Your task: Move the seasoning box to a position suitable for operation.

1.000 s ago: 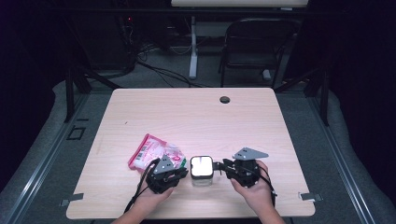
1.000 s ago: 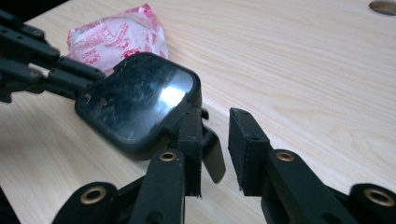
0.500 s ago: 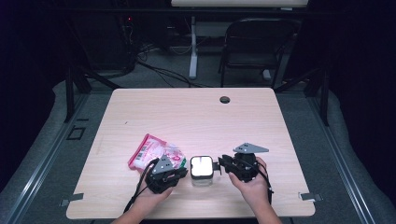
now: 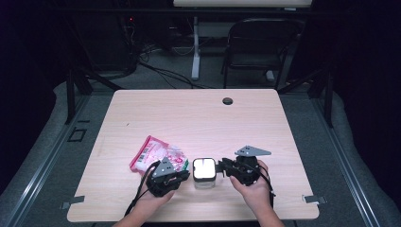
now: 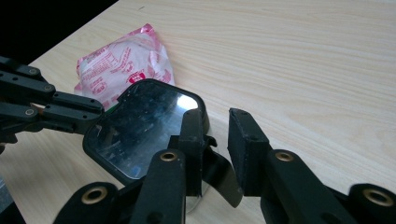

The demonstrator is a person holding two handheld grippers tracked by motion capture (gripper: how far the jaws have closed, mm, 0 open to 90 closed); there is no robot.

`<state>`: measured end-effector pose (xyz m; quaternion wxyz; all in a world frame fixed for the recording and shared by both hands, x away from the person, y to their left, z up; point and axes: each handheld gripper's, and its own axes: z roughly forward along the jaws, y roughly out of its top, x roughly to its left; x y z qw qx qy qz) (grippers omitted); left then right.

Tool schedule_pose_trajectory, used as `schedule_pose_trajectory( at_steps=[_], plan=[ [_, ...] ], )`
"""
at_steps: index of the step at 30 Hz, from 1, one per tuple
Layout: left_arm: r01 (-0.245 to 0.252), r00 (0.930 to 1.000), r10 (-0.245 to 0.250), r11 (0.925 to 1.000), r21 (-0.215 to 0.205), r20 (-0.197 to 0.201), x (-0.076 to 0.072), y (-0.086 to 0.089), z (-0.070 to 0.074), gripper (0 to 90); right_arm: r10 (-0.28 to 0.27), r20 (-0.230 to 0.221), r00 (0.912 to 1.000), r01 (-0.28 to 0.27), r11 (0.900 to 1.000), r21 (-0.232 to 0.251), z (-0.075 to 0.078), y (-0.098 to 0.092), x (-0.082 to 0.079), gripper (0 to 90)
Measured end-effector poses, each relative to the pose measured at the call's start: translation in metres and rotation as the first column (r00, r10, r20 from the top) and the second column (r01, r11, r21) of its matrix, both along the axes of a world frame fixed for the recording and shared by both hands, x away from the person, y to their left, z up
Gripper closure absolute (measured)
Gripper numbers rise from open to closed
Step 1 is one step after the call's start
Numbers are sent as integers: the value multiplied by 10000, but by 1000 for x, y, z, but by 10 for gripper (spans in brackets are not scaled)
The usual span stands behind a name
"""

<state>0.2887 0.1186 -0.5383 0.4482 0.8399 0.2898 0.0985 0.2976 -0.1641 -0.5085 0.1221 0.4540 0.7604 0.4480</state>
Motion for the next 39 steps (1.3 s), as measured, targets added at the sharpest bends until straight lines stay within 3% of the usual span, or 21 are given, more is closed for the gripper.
schedule_pose_trajectory(
  at_steps=[8, 18, 39],
  plan=[
    [382, 9993, -382, 9992, -146, -22, -3, -2, 2, 859, 139, 147, 9998, -137, 9998, -150, -1, 5, -3, 848],
    [749, 9971, -750, 9971, -94, -128, -5, -4, 2, 878, 68, 182, 9998, -67, 10000, -18, -2, 4, -4, 850],
    [882, 9960, -880, 9960, -120, 123, -7, -5, 5, 865, 8, 115, 9999, -11, 9997, 225, -4, 2, -4, 850]
  ],
)
